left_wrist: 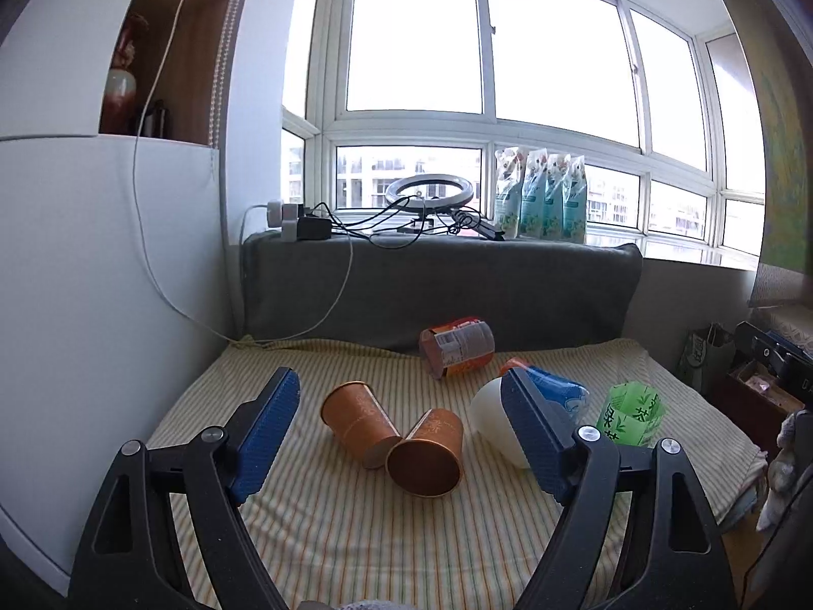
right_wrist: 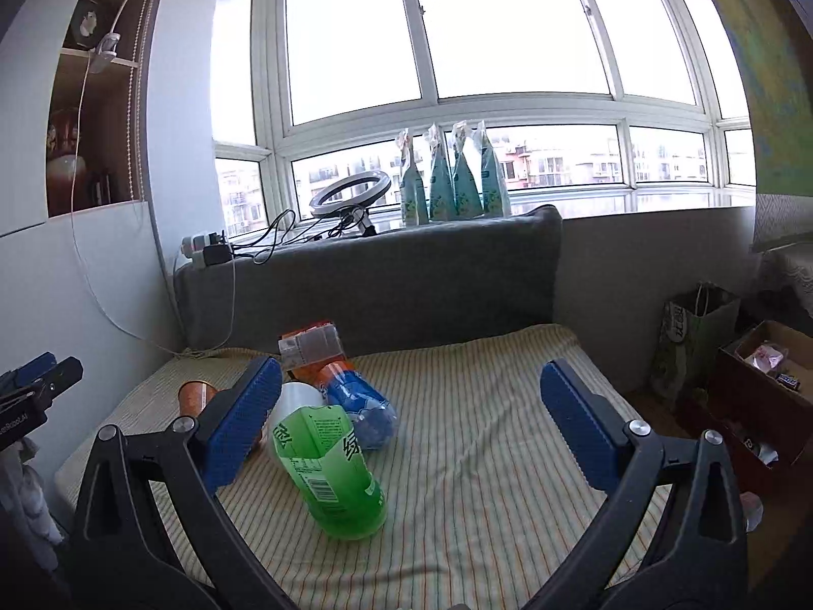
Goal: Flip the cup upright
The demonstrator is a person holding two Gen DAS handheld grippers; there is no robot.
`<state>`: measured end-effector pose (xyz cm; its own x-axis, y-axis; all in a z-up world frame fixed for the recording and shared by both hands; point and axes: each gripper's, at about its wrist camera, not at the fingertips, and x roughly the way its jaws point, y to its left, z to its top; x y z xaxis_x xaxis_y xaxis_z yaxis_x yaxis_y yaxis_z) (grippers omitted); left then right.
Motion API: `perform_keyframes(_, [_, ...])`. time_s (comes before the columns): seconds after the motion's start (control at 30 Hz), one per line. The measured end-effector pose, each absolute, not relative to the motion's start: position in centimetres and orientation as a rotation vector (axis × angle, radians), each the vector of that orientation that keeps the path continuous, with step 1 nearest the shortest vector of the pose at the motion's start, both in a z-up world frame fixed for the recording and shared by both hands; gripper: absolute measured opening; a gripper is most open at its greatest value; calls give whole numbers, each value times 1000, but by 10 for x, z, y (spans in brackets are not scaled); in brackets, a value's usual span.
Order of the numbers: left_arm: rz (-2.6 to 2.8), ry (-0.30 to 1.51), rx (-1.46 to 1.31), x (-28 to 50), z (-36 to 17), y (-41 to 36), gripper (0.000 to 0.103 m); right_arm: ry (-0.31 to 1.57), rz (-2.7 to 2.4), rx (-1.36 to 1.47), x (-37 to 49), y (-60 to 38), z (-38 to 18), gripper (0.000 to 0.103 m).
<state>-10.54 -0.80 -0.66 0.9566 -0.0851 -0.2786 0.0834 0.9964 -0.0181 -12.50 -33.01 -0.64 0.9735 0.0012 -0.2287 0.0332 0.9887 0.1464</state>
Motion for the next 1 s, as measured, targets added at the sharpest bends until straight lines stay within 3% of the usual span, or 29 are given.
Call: perform_keyframes(1.0, [-96, 283, -14, -108, -5, -11, 86, 240, -99, 144, -124, -332, -7, 103])
